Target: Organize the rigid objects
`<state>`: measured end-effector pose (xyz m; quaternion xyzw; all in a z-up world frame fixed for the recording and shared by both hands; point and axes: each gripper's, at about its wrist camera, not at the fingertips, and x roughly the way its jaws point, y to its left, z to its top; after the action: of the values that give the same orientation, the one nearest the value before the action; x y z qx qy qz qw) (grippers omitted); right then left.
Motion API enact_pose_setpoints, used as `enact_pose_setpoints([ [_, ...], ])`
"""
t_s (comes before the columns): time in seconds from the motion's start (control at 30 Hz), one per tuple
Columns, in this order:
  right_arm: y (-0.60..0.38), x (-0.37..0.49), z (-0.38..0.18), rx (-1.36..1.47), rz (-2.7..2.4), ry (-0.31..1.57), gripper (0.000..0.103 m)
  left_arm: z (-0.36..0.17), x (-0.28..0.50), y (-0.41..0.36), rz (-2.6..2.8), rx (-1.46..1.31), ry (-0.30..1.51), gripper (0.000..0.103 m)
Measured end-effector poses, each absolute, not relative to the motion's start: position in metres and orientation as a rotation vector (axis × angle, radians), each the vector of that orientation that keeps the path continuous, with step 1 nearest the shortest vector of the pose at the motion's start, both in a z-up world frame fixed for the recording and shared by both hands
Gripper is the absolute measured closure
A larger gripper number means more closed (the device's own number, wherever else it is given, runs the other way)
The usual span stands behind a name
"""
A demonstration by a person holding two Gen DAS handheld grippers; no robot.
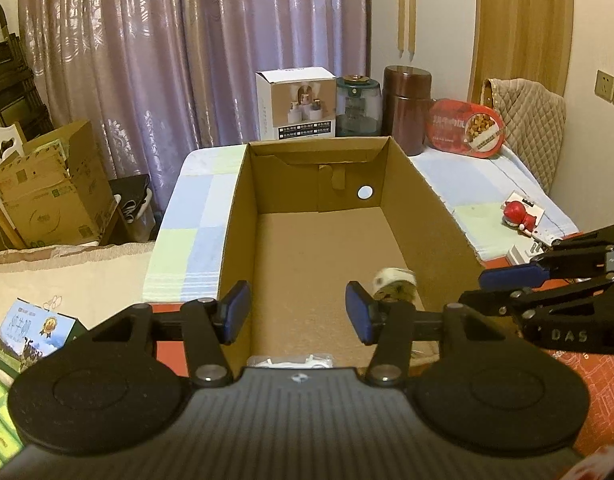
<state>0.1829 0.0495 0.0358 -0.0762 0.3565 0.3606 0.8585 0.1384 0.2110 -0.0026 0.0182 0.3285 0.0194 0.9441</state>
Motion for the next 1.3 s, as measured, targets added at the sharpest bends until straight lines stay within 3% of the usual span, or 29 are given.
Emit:
enact_pose_setpoints([
  [0.13, 0.034, 0.174, 0.045, -0.143, 0.740, 0.707, 0.075, 0.000, 0.128, 0.210, 0.051, 0.020, 0.667, 0.056],
  [0.2, 0.021, 0.167, 0.049, -0.125, 0.720, 0.688, 0.062, 0.002, 0.122, 0.208, 0.056, 0.012, 0.664, 0.056],
  [0.3, 0.000, 0.158, 0.055, -0.088, 0.687, 0.673, 0.055, 0.005, 0.113, 0.203, 0.054, 0.003, 0.660, 0.056],
  [0.73, -0.088, 0.107, 0.077, -0.013, 0.529, 0.683, 0.046, 0.030, 0.067, 0.138, -0.029, -0.042, 0.631, 0.056],
  [1.0, -0.167, 0.081, 0.083, 0.027, 0.370, 0.690, 0.043, 0.028, 0.055, 0.081, -0.130, -0.052, 0.641, 0.046],
  [1.3, -0.229, 0.072, 0.101, 0.074, 0.256, 0.650, 0.042, 0.016, 0.067, 0.030, -0.190, -0.023, 0.668, 0.042],
])
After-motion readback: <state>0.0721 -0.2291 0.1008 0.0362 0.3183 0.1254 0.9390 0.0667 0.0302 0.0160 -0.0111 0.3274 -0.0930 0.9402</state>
